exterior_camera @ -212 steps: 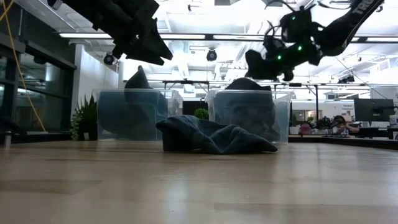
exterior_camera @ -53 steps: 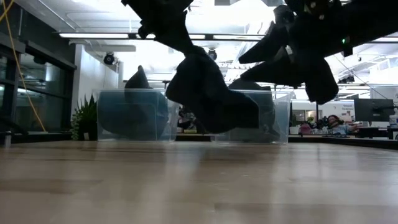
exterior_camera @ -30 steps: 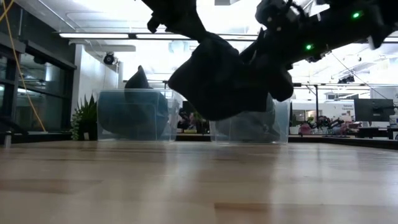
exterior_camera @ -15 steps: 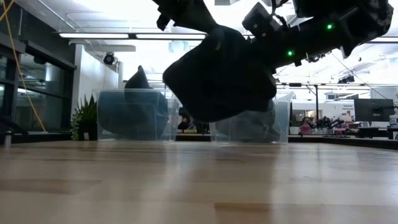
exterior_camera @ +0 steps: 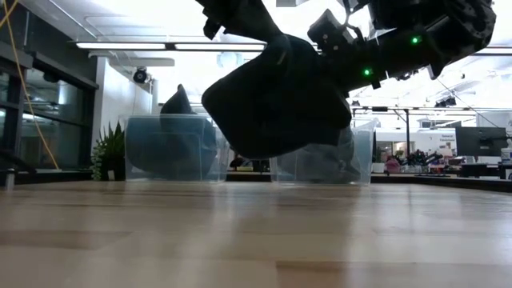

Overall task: Pick & Place hat
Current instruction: Put the blue cap into the left transparent bin

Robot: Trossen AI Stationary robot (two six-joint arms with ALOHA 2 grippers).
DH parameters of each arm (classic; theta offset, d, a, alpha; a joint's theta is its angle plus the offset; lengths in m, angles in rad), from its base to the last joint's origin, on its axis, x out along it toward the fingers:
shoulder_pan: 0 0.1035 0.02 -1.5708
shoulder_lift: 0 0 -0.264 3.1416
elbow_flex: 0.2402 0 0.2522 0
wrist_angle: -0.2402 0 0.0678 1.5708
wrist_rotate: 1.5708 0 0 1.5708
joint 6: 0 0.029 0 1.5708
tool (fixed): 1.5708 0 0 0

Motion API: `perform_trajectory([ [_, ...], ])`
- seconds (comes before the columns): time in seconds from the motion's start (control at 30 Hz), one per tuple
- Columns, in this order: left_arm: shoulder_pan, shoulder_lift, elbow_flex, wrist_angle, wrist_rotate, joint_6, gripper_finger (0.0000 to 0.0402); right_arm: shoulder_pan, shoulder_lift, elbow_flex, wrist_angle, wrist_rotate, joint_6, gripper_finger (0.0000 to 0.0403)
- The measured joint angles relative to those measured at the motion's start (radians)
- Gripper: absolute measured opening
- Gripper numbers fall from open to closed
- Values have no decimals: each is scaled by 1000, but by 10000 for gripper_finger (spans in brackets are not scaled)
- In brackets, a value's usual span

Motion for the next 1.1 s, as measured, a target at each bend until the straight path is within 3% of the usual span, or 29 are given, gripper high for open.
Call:
perform_trajectory([
  [0.13,0,0,0,0,1,0,0,2,0,0,0,-1,-3,31],
  [0.2,0,0,0,0,2,0,0,2,0,0,3,-14,0,12],
  [0.43,0,0,0,-1,52,8,31,2,0,0,22,-18,28,4],
  [0.7,0,-7,-1,-13,46,50,110,5,-1,0,21,-8,45,2],
  [0.97,0,-123,0,-110,97,52,162,8,-2,0,12,25,44,1],
  [1.1,-1,-198,0,-220,32,-16,161,8,-2,0,26,50,27,1],
])
